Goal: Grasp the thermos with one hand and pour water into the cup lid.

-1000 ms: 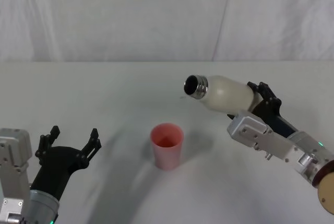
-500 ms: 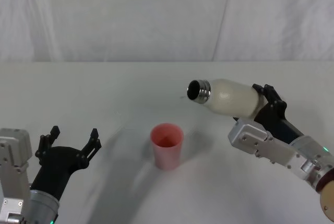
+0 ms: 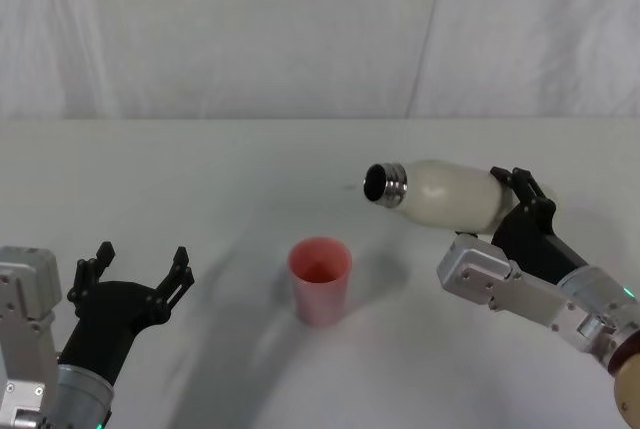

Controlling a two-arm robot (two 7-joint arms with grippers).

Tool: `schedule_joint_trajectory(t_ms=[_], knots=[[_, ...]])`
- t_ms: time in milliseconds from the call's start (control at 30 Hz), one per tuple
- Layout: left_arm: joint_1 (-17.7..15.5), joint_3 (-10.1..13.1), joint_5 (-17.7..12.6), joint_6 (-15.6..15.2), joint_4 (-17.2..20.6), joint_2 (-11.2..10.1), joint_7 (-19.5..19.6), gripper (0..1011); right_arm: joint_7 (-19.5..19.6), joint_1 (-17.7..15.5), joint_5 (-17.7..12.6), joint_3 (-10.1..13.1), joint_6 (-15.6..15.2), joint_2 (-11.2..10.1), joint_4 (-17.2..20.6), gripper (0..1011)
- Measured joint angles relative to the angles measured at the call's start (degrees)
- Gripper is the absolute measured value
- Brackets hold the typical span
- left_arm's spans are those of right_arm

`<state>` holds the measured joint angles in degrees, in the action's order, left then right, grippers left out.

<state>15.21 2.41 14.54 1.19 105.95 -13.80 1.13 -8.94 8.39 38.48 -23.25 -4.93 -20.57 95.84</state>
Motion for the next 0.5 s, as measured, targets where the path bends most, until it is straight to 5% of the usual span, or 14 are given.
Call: schedule_joint_trajectory(t_ms=[500], knots=[[0.0,0.0,0.0,0.0,0.0,0.0,0.0,1001,0.2,0.6,3.5,-0.7,-0.9,-0.3,-0.1,951]])
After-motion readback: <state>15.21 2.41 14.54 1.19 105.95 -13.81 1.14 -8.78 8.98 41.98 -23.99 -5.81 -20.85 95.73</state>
